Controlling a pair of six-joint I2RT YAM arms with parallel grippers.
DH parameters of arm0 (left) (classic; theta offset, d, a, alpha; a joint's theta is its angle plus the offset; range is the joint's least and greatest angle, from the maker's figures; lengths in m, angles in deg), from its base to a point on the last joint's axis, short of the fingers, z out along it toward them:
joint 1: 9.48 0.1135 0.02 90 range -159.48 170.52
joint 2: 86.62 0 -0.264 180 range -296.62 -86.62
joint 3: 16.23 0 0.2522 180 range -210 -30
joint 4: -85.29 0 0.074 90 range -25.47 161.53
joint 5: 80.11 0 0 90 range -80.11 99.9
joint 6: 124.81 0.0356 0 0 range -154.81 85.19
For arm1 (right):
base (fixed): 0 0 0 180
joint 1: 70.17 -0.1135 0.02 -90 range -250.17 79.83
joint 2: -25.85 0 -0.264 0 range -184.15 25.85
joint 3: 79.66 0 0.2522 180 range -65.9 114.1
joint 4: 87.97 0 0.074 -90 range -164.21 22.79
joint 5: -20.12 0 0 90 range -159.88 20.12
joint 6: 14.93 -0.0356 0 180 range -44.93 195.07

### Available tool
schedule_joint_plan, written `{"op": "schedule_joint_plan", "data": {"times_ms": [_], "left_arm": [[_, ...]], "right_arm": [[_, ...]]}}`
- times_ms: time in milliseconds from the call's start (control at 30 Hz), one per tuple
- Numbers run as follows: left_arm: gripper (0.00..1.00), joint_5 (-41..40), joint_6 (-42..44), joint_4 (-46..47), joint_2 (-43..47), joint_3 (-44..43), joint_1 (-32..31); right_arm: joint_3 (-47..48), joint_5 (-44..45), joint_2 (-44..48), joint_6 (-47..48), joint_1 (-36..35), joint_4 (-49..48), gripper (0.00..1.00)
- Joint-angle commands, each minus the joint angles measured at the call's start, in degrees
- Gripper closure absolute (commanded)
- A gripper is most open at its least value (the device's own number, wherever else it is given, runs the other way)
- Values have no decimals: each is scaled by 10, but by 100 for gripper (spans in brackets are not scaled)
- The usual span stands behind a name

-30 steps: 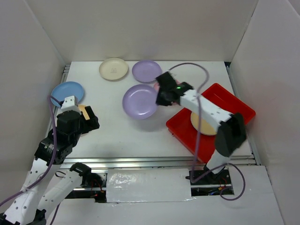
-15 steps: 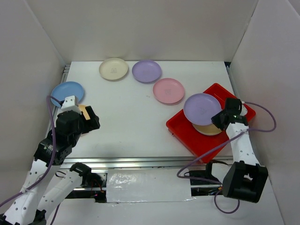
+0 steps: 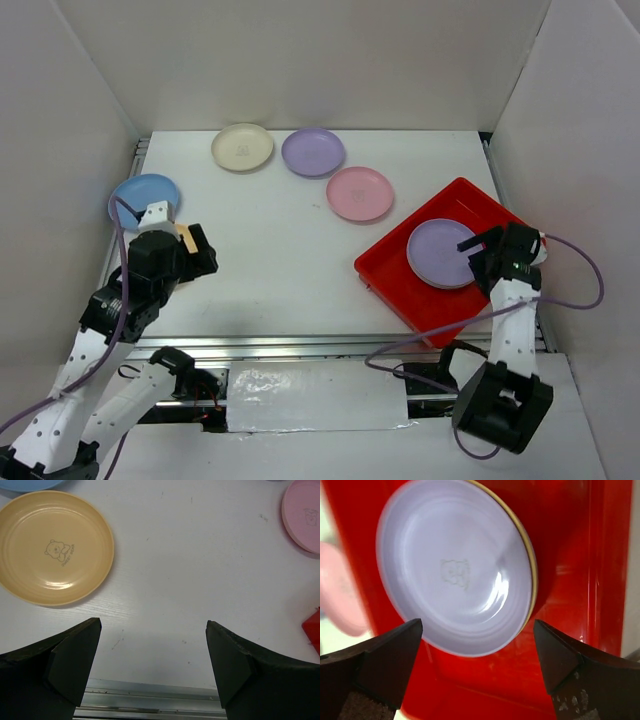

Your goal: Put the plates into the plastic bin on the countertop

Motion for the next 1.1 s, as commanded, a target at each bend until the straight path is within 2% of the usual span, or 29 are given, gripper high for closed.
{"op": "schedule_joint_plan", "data": {"times_ms": [0,33,100,133,233,267,333,367,433,567,667,800,900,933,1033,1067], "left_arm": [[1,9,-44,-1,-44,-30,2],[1,47,-63,-6,-60,-34,2],[1,123,-86,54,-110,-14,1],[1,184,-97,126,-128,0,2],[1,266,-159,255,-235,42,1],[1,281,-170,320,-311,34,-3],[1,292,-176,363,-395,0,-18],[1,297,-172,379,-479,-54,-33],[1,295,-170,393,-592,-106,-49],[1,283,-192,427,-733,-223,-58],[1,270,-220,471,-818,-278,-64],[1,226,-254,472,-890,-335,-77],[3,115,-265,413,-928,-398,-96],[5,96,-265,361,-952,-448,-107],[26,28,-267,280,-999,-551,-126],[42,14,-269,235,-1008,-570,-129]], "right_arm": [[63,11,99,2,-1,33,0],[73,15,115,2,-5,50,0],[92,14,157,-1,-15,58,0],[93,0,168,-3,-31,53,0],[51,-97,193,-5,-77,-1,0],[38,-150,195,-3,-91,-21,0],[10,-186,191,-1,-137,-64,0],[4,-209,181,4,-154,-72,0],[-1,-210,171,11,-205,-76,0],[-25,-193,174,-2,-295,-103,0],[-41,-173,191,-24,-342,-119,0],[-41,-156,209,-40,-417,-116,0],[-29,-125,226,-46,-460,-96,0],[-23,-112,230,-45,-466,-91,0],[-12,-91,252,-46,-493,-67,0],[-9,-79,263,-46,-497,-55,0]]}}
